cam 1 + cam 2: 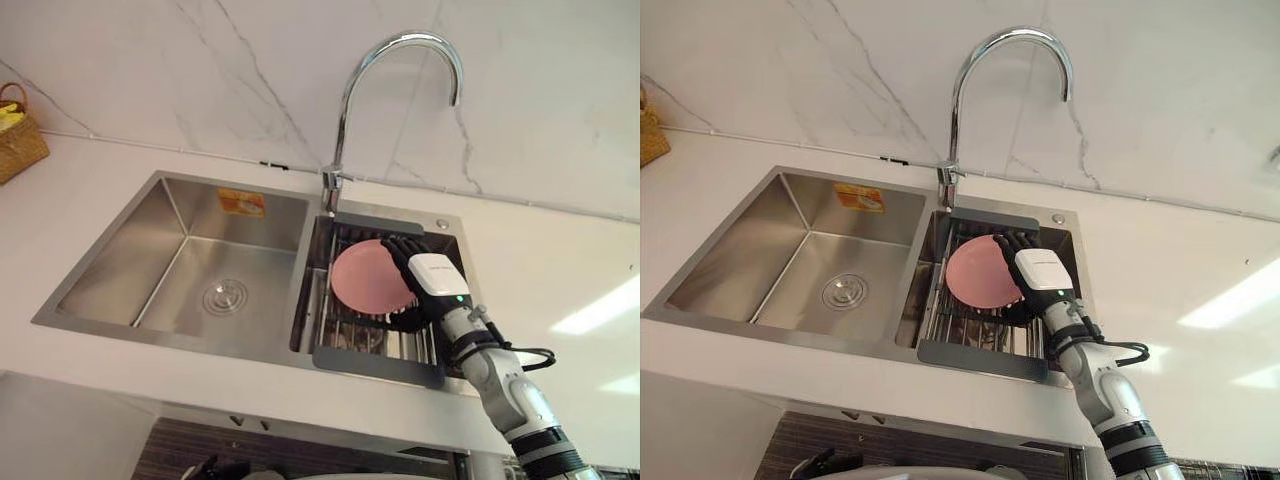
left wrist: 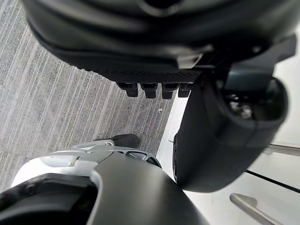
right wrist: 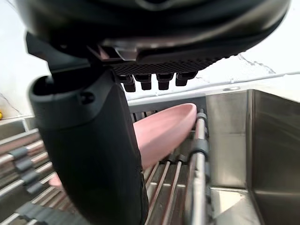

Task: Walk over to the sink, pick up the cup, carry it to the dishwasher, place the cup inside the dishwasher, then close the dishwasher door

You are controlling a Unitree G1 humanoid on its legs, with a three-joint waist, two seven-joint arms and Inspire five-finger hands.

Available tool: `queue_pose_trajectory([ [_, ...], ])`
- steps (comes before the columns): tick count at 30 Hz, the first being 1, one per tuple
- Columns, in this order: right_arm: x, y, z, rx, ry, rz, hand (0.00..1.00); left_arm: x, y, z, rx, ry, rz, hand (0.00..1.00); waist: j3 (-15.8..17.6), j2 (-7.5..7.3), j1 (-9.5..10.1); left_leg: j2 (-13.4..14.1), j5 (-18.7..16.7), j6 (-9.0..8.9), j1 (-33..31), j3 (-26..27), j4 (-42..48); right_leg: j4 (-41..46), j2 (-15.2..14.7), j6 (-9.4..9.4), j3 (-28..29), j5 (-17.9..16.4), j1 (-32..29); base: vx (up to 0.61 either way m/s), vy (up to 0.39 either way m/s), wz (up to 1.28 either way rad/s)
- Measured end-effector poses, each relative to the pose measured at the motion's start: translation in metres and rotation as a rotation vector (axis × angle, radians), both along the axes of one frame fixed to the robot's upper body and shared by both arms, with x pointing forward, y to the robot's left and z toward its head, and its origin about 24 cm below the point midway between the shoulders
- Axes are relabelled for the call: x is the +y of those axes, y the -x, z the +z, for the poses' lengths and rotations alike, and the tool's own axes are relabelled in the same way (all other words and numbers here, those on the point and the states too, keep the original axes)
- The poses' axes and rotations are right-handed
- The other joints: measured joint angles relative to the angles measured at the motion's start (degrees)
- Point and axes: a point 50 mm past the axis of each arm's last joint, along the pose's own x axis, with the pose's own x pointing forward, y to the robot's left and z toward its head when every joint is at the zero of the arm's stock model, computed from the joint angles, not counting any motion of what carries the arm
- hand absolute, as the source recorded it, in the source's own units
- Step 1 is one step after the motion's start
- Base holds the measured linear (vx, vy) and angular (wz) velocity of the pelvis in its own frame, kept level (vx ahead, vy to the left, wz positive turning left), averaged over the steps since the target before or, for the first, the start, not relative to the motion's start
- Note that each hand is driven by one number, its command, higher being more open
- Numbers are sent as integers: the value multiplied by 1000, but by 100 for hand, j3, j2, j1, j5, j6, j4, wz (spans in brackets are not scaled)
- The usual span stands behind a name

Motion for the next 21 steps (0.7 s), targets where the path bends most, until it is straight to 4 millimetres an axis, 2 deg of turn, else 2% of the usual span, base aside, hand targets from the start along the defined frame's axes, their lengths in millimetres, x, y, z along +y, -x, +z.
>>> queue_pose_trajectory([
  [7, -2, -5, -7, 17, 12, -14, 100, 0, 0, 0, 3, 2, -3, 100, -2, 2, 8, -4, 3, -4, 3, -23, 4, 17, -10, 0, -29, -2, 12, -26, 12, 2],
  [12, -4, -10, -8, -16, 12, -29, 100, 0, 0, 0, 4, -2, -22, 100, -9, -1, 6, -19, 46, 36, 5, -112, -34, 16, -17, -1, -113, -2, 33, -22, 13, 8],
  [21, -6, -7, -17, -93, 17, -25, 100, 0, 0, 0, 4, 4, -31, 100, -6, 5, 16, -32, 117, 73, 37, -180, -129, 1, -14, -3, -187, -1, 72, -21, 11, 4],
])
